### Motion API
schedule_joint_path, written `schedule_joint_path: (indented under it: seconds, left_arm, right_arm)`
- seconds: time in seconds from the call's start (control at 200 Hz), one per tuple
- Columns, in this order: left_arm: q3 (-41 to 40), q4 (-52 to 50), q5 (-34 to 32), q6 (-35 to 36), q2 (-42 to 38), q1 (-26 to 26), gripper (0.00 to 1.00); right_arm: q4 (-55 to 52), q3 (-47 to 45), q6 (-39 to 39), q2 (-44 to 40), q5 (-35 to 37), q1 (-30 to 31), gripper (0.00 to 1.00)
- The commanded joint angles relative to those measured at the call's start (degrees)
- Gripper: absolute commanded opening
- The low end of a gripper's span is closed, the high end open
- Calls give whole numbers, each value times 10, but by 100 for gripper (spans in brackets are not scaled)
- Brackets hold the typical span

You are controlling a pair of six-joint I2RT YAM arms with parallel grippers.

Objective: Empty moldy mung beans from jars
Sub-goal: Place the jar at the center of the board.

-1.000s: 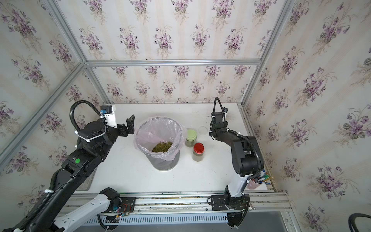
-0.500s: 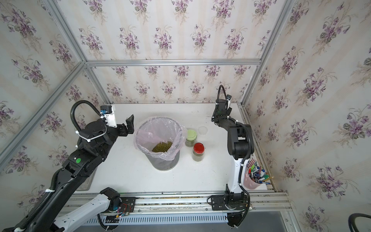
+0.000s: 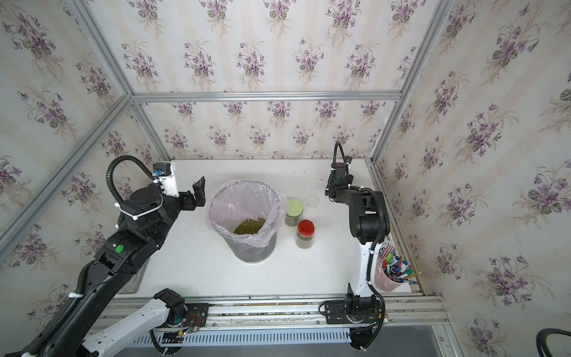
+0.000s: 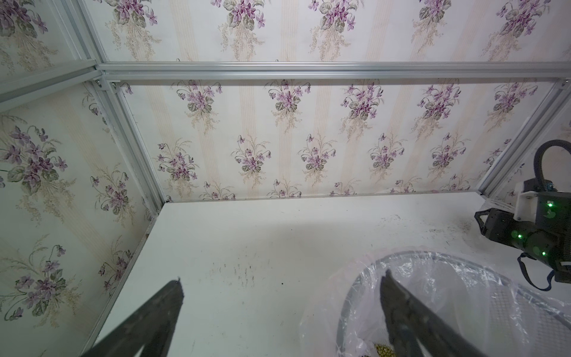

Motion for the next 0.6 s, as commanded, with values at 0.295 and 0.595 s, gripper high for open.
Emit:
schedule_joint_path:
  seconds: [0.295, 0.595]
  left_arm:
    - [-3, 23, -6, -9, -3, 0, 100]
    - [-5, 23, -15, -10, -7, 0, 100]
  right_arm:
    - [21, 12, -33, 13, -25, -5, 49]
    - [-28, 41, -22, 27, -28, -5, 69]
